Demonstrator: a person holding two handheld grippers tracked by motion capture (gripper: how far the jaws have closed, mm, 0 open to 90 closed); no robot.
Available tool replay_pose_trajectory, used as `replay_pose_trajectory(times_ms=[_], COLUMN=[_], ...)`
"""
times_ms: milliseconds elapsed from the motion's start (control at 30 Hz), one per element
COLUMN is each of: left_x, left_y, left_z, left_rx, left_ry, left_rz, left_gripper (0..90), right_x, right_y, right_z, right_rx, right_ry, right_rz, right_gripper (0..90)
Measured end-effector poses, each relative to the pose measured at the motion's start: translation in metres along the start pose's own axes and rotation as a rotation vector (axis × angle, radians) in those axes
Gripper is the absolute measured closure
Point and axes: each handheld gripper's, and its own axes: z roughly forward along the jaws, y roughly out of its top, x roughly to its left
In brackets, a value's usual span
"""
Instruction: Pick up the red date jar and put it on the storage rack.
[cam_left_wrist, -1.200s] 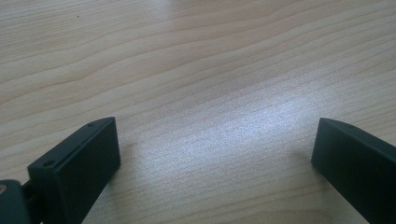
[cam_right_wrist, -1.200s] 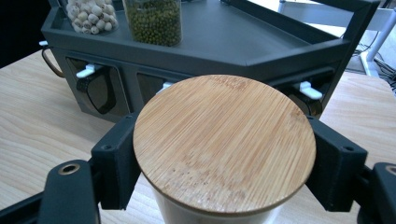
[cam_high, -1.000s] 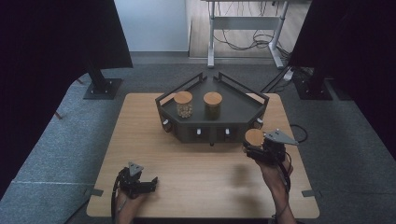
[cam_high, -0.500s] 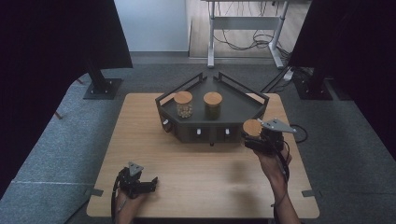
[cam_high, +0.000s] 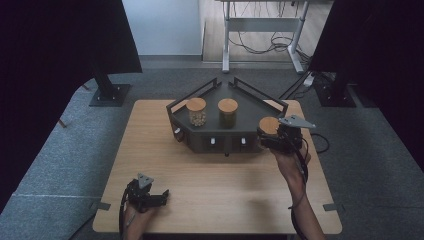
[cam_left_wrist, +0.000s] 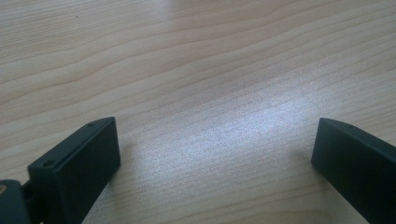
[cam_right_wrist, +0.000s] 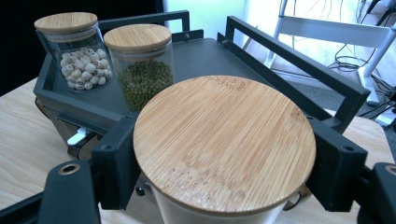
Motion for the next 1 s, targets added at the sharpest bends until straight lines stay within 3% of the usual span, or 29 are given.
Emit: replay_pose_trajectory(times_ms=[467, 1000], left_x=[0.0, 0.0], left_y=[0.0, 0.0], left_z=[0.0, 0.0], left_rx=[-0.001, -0.001], left_ry=[0.0, 0.0], left_rz=[0.0, 0.0], left_gripper=[0.9, 1.0], right_x=[-0.005, -0.003], right_y=[0.016, 0.035], right_z=[0.011, 0.031], right_rx=[-0.003, -0.01], right_ry=[0.005, -0.019], right_rz=[0.023, -0.007], right_gripper=[23.2, 23.2])
